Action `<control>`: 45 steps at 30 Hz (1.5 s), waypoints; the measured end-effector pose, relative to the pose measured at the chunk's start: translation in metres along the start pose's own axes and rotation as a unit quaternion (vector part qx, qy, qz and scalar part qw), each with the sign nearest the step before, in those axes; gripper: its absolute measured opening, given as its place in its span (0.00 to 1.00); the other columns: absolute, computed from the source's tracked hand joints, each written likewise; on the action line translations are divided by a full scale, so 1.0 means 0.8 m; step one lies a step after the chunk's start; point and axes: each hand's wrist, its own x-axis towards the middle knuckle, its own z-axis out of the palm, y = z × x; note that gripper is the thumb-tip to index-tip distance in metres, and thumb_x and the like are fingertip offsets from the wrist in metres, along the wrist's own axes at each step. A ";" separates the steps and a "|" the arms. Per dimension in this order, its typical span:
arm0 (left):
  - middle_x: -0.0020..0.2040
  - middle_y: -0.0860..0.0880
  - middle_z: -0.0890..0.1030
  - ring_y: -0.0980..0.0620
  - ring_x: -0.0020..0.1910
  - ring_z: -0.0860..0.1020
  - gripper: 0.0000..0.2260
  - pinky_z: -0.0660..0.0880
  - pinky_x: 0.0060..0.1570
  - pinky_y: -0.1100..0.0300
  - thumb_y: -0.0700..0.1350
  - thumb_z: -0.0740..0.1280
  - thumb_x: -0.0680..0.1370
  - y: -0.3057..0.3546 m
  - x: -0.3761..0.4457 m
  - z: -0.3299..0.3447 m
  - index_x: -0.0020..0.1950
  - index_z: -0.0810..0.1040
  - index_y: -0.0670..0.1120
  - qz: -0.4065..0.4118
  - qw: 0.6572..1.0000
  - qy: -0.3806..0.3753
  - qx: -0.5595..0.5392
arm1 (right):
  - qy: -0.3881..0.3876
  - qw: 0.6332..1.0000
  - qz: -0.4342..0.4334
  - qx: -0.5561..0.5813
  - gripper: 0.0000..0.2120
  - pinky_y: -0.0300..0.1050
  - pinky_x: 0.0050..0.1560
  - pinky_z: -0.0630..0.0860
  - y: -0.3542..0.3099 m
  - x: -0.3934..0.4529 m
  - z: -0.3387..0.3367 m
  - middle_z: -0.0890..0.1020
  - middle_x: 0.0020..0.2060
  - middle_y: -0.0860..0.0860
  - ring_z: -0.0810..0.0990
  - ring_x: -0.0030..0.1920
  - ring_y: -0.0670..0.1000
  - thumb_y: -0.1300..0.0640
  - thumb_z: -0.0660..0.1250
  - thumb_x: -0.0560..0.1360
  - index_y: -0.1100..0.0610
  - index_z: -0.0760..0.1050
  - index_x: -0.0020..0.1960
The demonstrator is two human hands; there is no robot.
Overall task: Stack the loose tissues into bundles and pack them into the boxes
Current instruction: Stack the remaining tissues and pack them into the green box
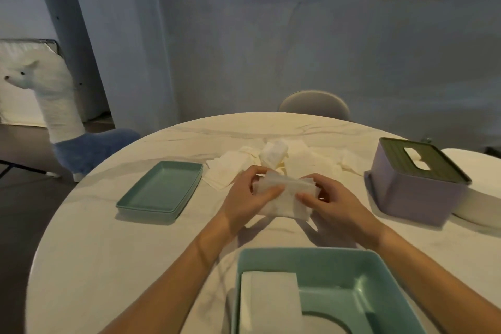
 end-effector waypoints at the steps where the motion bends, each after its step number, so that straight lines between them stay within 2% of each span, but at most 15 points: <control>1: 0.56 0.48 0.82 0.48 0.54 0.81 0.18 0.80 0.45 0.63 0.57 0.74 0.77 0.004 -0.003 0.006 0.60 0.79 0.48 -0.010 1.000 0.023 -0.018 | 0.000 1.000 0.005 0.017 0.06 0.42 0.44 0.79 0.000 -0.004 0.006 0.83 0.46 0.46 0.81 0.46 0.49 0.56 0.69 0.80 0.50 0.78 0.57; 3: 0.55 0.48 0.81 0.48 0.53 0.80 0.19 0.79 0.40 0.67 0.59 0.68 0.79 0.014 -0.009 0.022 0.61 0.77 0.46 -0.048 0.994 0.061 -0.071 | 0.001 0.996 0.026 0.085 0.11 0.46 0.46 0.83 -0.004 -0.011 0.016 0.82 0.50 0.48 0.81 0.49 0.53 0.59 0.69 0.79 0.50 0.76 0.60; 6: 0.53 0.49 0.80 0.47 0.52 0.80 0.23 0.82 0.49 0.60 0.65 0.64 0.77 0.014 -0.007 0.035 0.58 0.77 0.48 -0.074 0.987 0.096 -0.102 | 0.009 0.983 0.046 0.178 0.28 0.54 0.49 0.85 -0.010 -0.013 0.027 0.79 0.56 0.50 0.80 0.55 0.56 0.56 0.73 0.67 0.44 0.72 0.66; 9: 0.53 0.48 0.80 0.47 0.52 0.80 0.16 0.83 0.53 0.54 0.60 0.66 0.81 0.008 -0.004 0.038 0.55 0.76 0.48 -0.069 0.985 0.123 -0.095 | 0.029 0.967 0.062 0.246 0.36 0.57 0.49 0.85 -0.017 -0.011 0.036 0.76 0.59 0.53 0.79 0.58 0.59 0.60 0.73 0.63 0.40 0.70 0.68; 11: 0.53 0.48 0.79 0.48 0.53 0.78 0.07 0.82 0.53 0.54 0.51 0.66 0.83 0.006 -0.002 0.039 0.55 0.75 0.48 -0.064 0.985 0.131 -0.091 | 0.043 0.967 0.059 0.243 0.39 0.54 0.46 0.85 -0.020 -0.010 0.042 0.75 0.59 0.51 0.77 0.58 0.59 0.66 0.74 0.66 0.38 0.68 0.69; 13: 0.54 0.50 0.78 0.49 0.54 0.77 0.05 0.81 0.55 0.53 0.48 0.65 0.83 0.003 -0.001 0.039 0.57 0.74 0.49 -0.063 0.985 0.139 -0.081 | 0.065 0.975 0.056 0.205 0.42 0.46 0.43 0.84 -0.019 -0.007 0.044 0.74 0.59 0.48 0.77 0.58 0.56 0.70 0.74 0.68 0.37 0.65 0.70; 18: 0.54 0.55 0.78 0.49 0.54 0.79 0.15 0.81 0.54 0.52 0.61 0.63 0.80 0.001 0.000 0.042 0.60 0.72 0.54 -0.073 0.982 0.165 -0.052 | 0.063 0.980 0.040 0.185 0.45 0.41 0.40 0.84 -0.022 -0.006 0.050 0.73 0.59 0.45 0.77 0.56 0.53 0.72 0.75 0.68 0.35 0.63 0.70; 20: 0.55 0.57 0.78 0.49 0.55 0.79 0.13 0.82 0.57 0.49 0.61 0.64 0.79 -0.003 0.001 0.041 0.60 0.70 0.56 -0.076 0.981 0.173 -0.039 | 0.051 0.985 0.027 0.165 0.46 0.38 0.39 0.81 -0.025 -0.007 0.051 0.73 0.58 0.44 0.77 0.55 0.51 0.72 0.75 0.67 0.36 0.62 0.71; 23: 0.54 0.55 0.77 0.52 0.53 0.78 0.07 0.82 0.56 0.52 0.50 0.64 0.83 -0.007 0.003 0.037 0.61 0.70 0.55 -0.078 0.979 0.183 -0.038 | 0.049 0.986 0.017 0.158 0.45 0.40 0.43 0.82 -0.022 -0.005 0.047 0.74 0.60 0.46 0.78 0.57 0.52 0.70 0.76 0.67 0.36 0.62 0.71; 27: 0.52 0.57 0.80 0.52 0.54 0.80 0.04 0.80 0.59 0.45 0.56 0.64 0.83 -0.002 0.000 0.038 0.55 0.73 0.58 -0.067 0.979 0.185 -0.046 | -0.004 0.953 0.069 0.297 0.38 0.55 0.42 0.83 -0.024 -0.009 0.052 0.75 0.59 0.51 0.77 0.59 0.62 0.69 0.71 0.69 0.37 0.69 0.69; 30: 0.51 0.56 0.81 0.52 0.53 0.80 0.03 0.81 0.60 0.47 0.52 0.66 0.83 -0.001 -0.004 0.040 0.54 0.75 0.55 -0.047 0.980 0.189 -0.042 | -0.009 0.977 0.024 0.210 0.33 0.59 0.47 0.84 -0.015 -0.015 0.043 0.75 0.60 0.44 0.77 0.61 0.60 0.67 0.69 0.71 0.40 0.70 0.69; 33: 0.50 0.57 0.80 0.54 0.52 0.79 0.03 0.80 0.60 0.52 0.50 0.67 0.83 0.002 -0.005 0.036 0.55 0.76 0.53 -0.022 0.982 0.187 -0.028 | -0.010 0.999 -0.034 0.035 0.30 0.46 0.57 0.83 -0.005 -0.021 0.031 0.72 0.62 0.31 0.76 0.63 0.50 0.61 0.70 0.77 0.36 0.68 0.71; 39: 0.50 0.56 0.81 0.54 0.54 0.78 0.02 0.79 0.61 0.51 0.47 0.66 0.83 0.000 -0.003 0.032 0.54 0.77 0.51 -0.033 0.980 0.192 -0.044 | -0.029 0.989 -0.077 -0.122 0.29 0.27 0.62 0.71 0.001 -0.020 0.029 0.66 0.72 0.31 0.70 0.67 0.38 0.40 0.66 0.79 0.33 0.59 0.76; 42: 0.51 0.55 0.82 0.52 0.54 0.79 0.04 0.80 0.58 0.52 0.44 0.66 0.83 0.001 -0.001 0.026 0.53 0.80 0.51 -0.051 0.989 0.131 -0.044 | -0.008 0.994 -0.082 -0.069 0.21 0.28 0.62 0.71 0.000 -0.018 0.021 0.74 0.68 0.34 0.74 0.66 0.39 0.44 0.62 0.80 0.36 0.67 0.73; 45: 0.48 0.49 0.84 0.48 0.49 0.80 0.06 0.78 0.47 0.55 0.45 0.68 0.80 0.013 0.004 0.000 0.49 0.84 0.46 -0.095 0.991 0.050 -0.079 | 0.005 0.997 -0.079 -0.007 0.19 0.36 0.57 0.79 -0.009 -0.012 0.010 0.80 0.60 0.37 0.79 0.59 0.42 0.49 0.65 0.81 0.37 0.71 0.70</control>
